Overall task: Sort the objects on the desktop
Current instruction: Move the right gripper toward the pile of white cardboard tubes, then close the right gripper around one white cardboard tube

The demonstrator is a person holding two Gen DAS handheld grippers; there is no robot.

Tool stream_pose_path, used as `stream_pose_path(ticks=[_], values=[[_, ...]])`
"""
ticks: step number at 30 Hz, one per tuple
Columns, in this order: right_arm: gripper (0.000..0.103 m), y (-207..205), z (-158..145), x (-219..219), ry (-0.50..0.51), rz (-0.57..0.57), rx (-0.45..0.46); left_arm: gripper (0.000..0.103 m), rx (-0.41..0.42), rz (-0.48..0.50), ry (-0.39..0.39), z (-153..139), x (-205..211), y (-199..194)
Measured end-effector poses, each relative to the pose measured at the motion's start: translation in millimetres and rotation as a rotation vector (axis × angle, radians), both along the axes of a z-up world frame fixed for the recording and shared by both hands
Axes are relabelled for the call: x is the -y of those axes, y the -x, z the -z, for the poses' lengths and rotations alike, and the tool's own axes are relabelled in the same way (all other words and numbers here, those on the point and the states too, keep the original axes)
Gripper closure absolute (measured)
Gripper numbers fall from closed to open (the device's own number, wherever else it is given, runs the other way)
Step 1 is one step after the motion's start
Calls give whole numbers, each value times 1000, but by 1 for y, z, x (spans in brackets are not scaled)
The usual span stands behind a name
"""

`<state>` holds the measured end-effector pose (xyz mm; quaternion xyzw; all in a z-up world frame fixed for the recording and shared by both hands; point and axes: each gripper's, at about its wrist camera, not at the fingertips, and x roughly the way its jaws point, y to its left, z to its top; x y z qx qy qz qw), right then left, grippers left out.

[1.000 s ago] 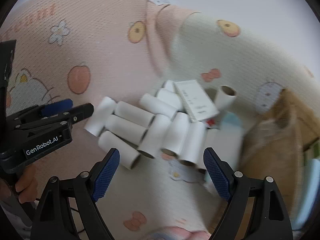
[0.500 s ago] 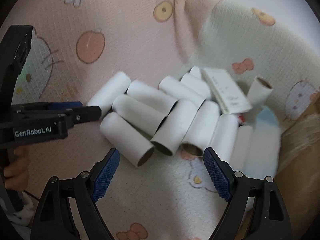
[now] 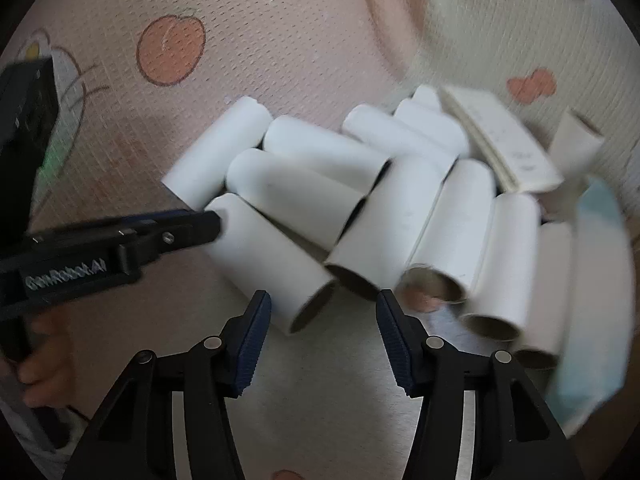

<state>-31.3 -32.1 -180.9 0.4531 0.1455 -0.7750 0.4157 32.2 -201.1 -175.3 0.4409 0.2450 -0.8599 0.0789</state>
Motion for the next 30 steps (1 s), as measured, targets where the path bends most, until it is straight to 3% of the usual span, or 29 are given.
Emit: stream_pose_path(ticks=[3,7,15,20,25,30], values=[[60,2,0,-2,18,-2,36,66,2,7,9,1,-2,1],[65,-4,-5,-1,3,-24,7,72,11,53,-5,1,-8,2],[65,-15,-19,-16,-55,-17,-44,72,13,114,31,-5,-28,1],[65,-33,-24,-25,-65,-109,-27,72,32,170,42,-5,-34,10],[65,-51,-31,-30,-95,-147,-120,72,38,150,122,-13,-34,5],[65,-27,-30,-23,-69,-127,-79,72,6,108,80,-22,-28,-6]])
